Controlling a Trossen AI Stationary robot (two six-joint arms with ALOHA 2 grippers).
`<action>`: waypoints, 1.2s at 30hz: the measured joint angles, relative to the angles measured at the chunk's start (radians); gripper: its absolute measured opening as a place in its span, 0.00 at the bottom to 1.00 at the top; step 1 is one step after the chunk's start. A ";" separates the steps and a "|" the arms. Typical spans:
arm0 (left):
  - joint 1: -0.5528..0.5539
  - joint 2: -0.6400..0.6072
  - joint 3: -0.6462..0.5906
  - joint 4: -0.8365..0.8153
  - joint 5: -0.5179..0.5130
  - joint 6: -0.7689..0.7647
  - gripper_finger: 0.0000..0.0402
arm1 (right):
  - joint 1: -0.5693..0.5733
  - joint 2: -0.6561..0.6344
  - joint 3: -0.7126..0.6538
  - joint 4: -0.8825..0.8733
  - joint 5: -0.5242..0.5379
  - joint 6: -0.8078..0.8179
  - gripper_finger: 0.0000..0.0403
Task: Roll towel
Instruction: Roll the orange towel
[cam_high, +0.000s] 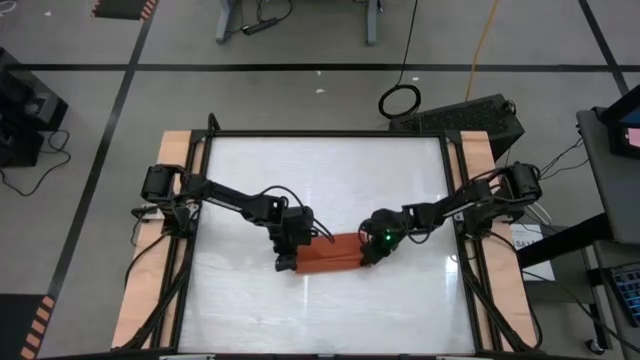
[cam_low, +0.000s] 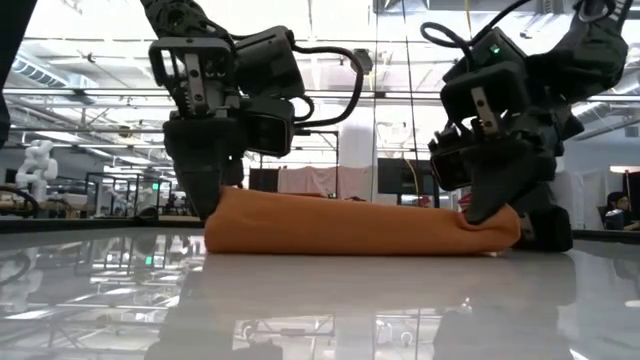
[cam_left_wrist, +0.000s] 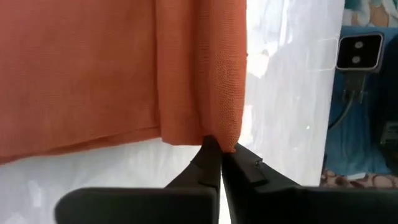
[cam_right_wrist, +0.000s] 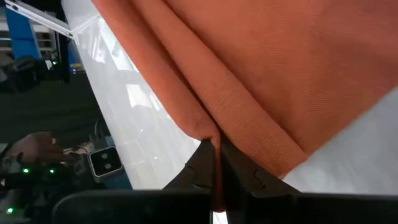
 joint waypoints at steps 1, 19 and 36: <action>0.000 0.000 0.000 0.000 0.000 0.013 0.04 | -0.005 0.000 -0.001 0.000 -0.003 0.004 0.00; -0.080 -0.226 0.000 0.014 -0.164 0.322 0.53 | -0.062 0.002 -0.003 -0.010 -0.084 0.049 0.00; -0.165 -0.118 0.000 0.194 -0.236 0.451 0.53 | -0.069 0.002 -0.003 0.004 -0.098 0.052 0.00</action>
